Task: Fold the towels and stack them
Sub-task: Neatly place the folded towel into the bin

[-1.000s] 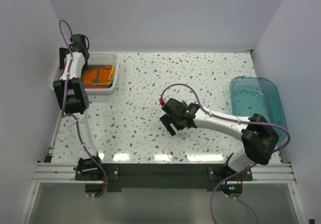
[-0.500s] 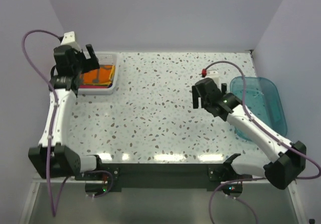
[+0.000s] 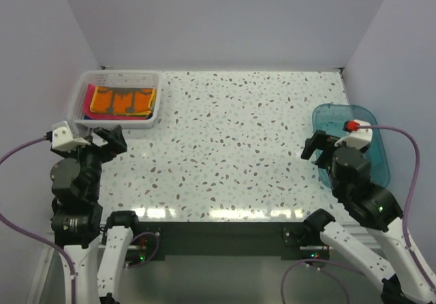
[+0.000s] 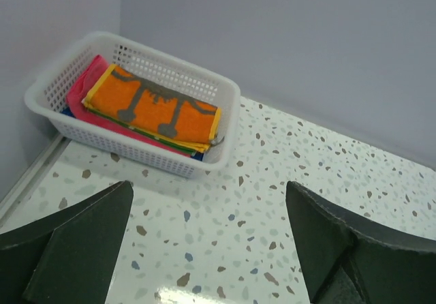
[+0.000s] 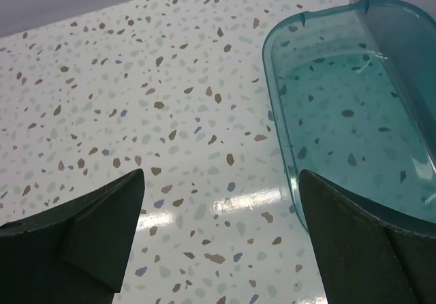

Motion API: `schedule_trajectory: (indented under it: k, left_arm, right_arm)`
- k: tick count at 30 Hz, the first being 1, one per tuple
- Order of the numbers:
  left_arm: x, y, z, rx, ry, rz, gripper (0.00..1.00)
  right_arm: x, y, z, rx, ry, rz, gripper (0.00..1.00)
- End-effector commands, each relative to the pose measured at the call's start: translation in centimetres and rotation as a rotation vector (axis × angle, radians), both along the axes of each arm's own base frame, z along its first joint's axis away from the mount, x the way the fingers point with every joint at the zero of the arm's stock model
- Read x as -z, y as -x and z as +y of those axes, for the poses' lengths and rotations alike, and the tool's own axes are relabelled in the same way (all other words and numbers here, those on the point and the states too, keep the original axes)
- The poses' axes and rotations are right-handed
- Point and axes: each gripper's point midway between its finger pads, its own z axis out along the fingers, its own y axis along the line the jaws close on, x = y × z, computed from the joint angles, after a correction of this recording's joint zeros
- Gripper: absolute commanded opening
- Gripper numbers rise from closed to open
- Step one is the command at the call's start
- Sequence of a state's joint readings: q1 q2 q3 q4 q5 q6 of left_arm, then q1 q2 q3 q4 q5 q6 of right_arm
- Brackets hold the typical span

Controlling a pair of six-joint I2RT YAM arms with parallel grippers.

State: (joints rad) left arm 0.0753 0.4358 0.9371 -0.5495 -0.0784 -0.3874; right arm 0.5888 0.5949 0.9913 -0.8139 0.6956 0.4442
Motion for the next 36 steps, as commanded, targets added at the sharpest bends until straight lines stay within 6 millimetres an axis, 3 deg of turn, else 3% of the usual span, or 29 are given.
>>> schedule_trajectory:
  k: [1, 5, 11, 20, 36]
  left_arm:
    - [4.2, 2.2, 1.4, -0.107, 0.017, 0.152, 1.00]
    - [2.6, 5.2, 1.7, -0.114, -0.003, 0.098, 1.00]
    - [2.4, 6.9, 1.6, -0.096, -0.003, 0.063, 1.00]
    - [2.6, 6.5, 0.9, -0.062, 0.013, 0.068, 1.00]
    - [3.0, 5.7, 0.8, -0.064, 0.025, 0.096, 1.00]
  right_arm:
    - [0.4, 0.9, -0.9, -0.014, 0.022, -0.052, 0.99]
    - [-0.1, 1.9, -1.0, -0.075, 0.003, -0.138, 0.99]
    - [0.0, 2.5, -1.8, -0.057, 0.009, -0.175, 0.99]
    - [0.0, 3.4, -3.5, -0.005, 0.009, -0.237, 0.99]
    - [0.5, 3.5, -3.8, 0.017, 0.000, -0.233, 0.99]
